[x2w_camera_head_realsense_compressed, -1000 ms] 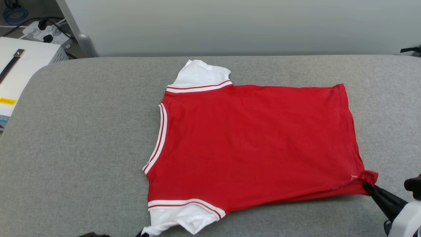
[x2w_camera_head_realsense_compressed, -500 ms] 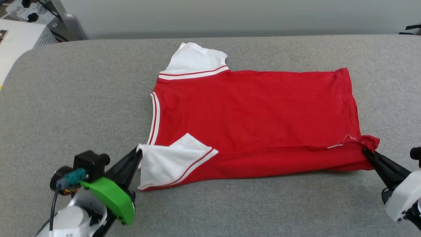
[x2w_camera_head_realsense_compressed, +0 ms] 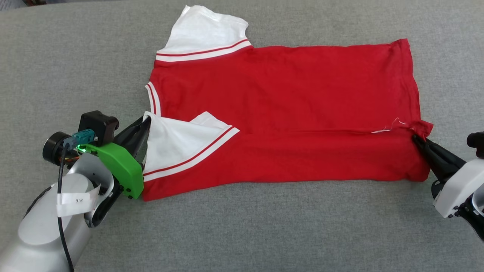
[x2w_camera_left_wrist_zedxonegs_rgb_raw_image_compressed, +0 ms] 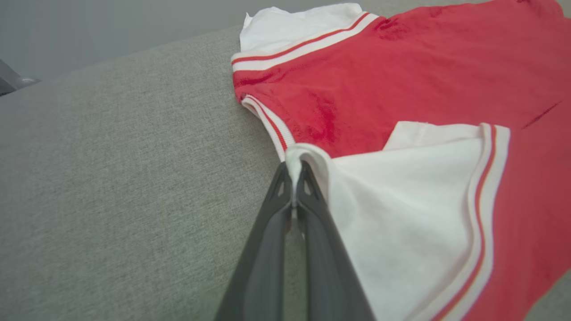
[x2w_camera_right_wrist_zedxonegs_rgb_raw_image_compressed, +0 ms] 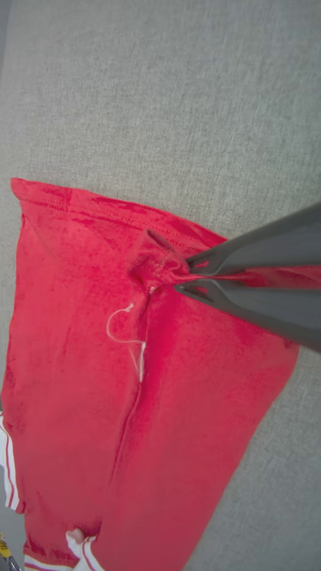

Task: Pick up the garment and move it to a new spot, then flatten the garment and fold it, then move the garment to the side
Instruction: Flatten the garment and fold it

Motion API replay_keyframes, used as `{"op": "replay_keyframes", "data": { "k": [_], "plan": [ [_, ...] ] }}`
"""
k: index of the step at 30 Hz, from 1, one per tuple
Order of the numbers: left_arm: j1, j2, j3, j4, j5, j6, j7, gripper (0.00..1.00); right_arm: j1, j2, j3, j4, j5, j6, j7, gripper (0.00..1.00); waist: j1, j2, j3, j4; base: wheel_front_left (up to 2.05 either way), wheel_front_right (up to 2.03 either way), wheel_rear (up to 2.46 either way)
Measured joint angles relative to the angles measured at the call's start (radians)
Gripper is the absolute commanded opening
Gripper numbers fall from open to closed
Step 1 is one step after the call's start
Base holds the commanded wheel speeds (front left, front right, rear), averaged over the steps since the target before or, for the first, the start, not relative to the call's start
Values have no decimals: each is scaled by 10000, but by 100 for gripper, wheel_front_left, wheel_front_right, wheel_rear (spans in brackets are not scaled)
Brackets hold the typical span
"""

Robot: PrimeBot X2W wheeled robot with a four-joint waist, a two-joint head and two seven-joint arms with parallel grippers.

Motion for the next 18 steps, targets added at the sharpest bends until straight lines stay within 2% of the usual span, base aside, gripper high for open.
{"op": "replay_keyframes", "data": {
  "k": [12, 13, 14, 15, 18],
  "plan": [
    [-1176, -44, -1939, 1939, -1022, -12, -978, 0, -789, 339, 957, 1104, 17, 0, -150, 0, 0, 0, 599, -129, 0, 0, 0],
    [-1223, -63, -2029, 2075, -1066, -12, -1080, 40, -793, 370, 953, 1168, 82, 0, -201, 26, 0, 0, 566, -122, 0, 0, 0],
    [-1281, -102, -2128, 2213, -1095, -13, -1191, 85, -791, 416, 930, 1233, 176, 0, -278, 43, 0, 0, 515, -113, 0, 0, 0],
    [-1407, -180, -2309, 2437, -1110, -13, -1336, 100, -770, 424, 819, 1294, 301, 0, -466, 100, 0, 0, 398, -77, 0, 0, 0],
    [-1532, -146, -2550, 2610, -1112, -12, -1469, 100, -574, 265, 500, 1124, 372, 0, -825, 100, 0, 0, 144, 1, 0, 0, 0]
  ]
}}
